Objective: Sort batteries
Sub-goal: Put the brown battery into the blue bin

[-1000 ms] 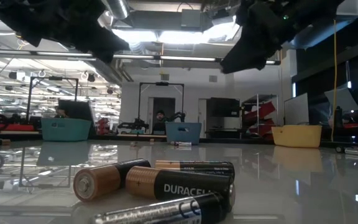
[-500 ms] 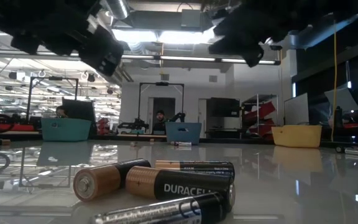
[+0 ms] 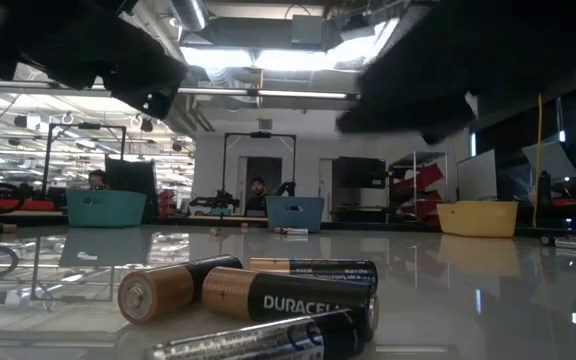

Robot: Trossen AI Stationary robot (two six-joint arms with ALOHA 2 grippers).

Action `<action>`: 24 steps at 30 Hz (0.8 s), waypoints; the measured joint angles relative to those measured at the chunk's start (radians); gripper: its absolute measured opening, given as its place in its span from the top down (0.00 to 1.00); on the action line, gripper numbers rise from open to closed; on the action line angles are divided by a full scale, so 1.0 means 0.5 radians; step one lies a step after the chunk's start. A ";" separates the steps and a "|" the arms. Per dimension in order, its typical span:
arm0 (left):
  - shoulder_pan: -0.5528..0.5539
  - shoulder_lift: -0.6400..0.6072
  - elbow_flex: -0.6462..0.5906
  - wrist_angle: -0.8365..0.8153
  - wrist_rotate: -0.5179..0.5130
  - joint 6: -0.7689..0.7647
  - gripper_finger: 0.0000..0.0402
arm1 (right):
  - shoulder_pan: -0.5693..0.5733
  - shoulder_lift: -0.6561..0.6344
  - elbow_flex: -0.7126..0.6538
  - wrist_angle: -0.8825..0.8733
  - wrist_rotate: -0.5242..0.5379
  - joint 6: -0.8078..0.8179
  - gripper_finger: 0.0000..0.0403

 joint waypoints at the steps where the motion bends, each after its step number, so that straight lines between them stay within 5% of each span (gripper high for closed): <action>1: -0.006 0.000 0.000 -0.003 -0.009 -0.011 0.62 | -0.001 0.043 0.053 -0.066 0.009 0.031 0.55; 24: -0.151 0.002 0.000 -0.034 -0.069 0.008 0.63 | 0.045 0.294 0.248 -0.299 0.135 0.309 0.55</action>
